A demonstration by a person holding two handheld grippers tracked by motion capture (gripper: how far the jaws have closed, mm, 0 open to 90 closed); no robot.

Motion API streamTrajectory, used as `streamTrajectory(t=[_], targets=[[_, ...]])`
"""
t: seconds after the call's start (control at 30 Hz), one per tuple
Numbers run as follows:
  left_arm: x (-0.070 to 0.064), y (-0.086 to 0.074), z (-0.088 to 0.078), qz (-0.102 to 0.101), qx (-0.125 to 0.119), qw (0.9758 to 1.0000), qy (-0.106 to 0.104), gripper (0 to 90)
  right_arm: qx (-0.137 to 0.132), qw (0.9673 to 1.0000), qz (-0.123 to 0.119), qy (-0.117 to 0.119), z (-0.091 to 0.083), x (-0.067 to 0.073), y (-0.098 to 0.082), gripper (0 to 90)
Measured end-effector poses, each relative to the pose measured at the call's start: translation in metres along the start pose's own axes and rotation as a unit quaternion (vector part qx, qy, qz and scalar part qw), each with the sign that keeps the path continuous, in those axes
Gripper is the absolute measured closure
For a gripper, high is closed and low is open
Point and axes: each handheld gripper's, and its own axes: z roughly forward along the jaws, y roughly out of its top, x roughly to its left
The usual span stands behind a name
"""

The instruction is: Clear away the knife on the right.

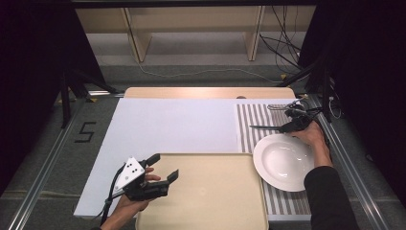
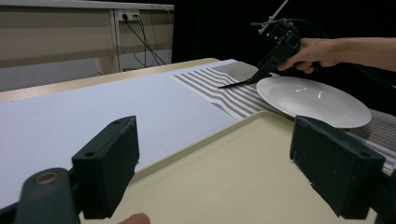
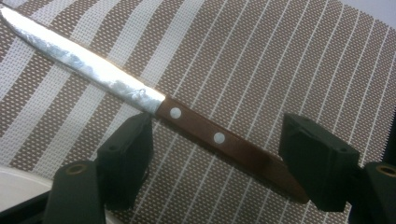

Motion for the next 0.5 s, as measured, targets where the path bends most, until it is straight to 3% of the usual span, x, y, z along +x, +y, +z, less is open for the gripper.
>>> streamTrajectory(t=[0.33, 0.5], targets=[[0.0, 0.0, 0.001, -0.002, 0.0, 1.0, -0.001, 15.4, 0.013, 0.9999, -0.005, 0.001, 0.009, -0.001, 0.001, 28.8], [0.0, -0.001, 0.001, -0.001, 0.002, 1.0, -0.001, 15.5, 0.016, 0.9998, 0.003, 0.015, 0.011, -0.003, 0.002, 32.4]])
